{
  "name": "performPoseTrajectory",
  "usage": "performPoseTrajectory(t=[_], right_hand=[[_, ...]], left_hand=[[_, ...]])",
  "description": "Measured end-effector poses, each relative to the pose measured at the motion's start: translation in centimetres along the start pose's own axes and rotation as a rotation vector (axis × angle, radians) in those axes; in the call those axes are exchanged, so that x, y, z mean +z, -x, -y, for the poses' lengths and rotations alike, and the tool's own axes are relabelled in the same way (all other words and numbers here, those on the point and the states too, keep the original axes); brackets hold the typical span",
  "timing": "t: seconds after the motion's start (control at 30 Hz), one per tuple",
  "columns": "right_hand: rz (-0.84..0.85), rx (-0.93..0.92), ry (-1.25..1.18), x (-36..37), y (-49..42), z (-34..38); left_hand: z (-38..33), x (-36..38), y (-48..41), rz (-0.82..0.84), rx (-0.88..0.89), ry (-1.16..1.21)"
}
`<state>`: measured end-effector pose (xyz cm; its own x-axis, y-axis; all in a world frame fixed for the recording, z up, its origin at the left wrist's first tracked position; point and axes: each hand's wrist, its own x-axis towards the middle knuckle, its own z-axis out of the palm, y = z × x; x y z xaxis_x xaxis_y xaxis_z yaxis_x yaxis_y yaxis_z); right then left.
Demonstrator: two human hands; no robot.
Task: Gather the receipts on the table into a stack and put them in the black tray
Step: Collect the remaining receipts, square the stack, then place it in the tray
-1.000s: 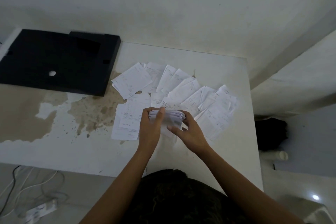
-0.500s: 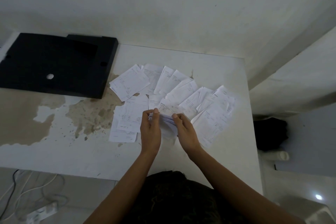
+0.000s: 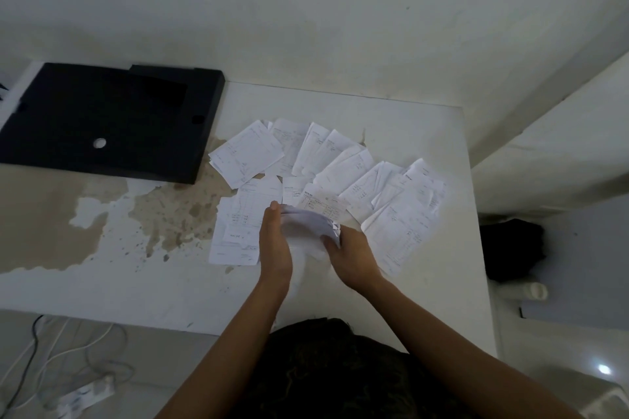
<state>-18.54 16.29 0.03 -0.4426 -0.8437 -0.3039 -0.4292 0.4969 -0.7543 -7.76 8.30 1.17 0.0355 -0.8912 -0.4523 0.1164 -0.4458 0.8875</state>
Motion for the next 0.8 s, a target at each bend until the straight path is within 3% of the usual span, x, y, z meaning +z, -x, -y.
performPoseTrajectory(t=[0.17,0.33,0.53,0.63,0.73,0.8], right_hand=[[-0.019,-0.024,-0.089,-0.3,0.2,-0.6],[-0.045,0.060,-0.147,-0.2,0.1,-1.2],[-0.033,0.091,-0.095,1.0,-0.5,-1.6],[-0.014,0.118,-0.192,1.2,-0.4,-0.8],[0.021,0.160,-0.336,0.5,-0.3,0.6],[0.059,0.157,-0.358,-0.6,-0.1,1.2]], left_hand=[[-0.1,-1.4,0.4,0.124,0.047,-0.061],[1.0,-1.7,0.5,0.121,-0.077,-0.118],[0.6,-1.3,1.2,0.167,-0.058,-0.171],[0.5,-1.7,2.1,0.339,-0.081,-0.321],[-0.2,-2.1,1.6,0.341,0.000,-0.388],[-0.5,-2.5,0.8,0.349,-0.041,-0.417]])
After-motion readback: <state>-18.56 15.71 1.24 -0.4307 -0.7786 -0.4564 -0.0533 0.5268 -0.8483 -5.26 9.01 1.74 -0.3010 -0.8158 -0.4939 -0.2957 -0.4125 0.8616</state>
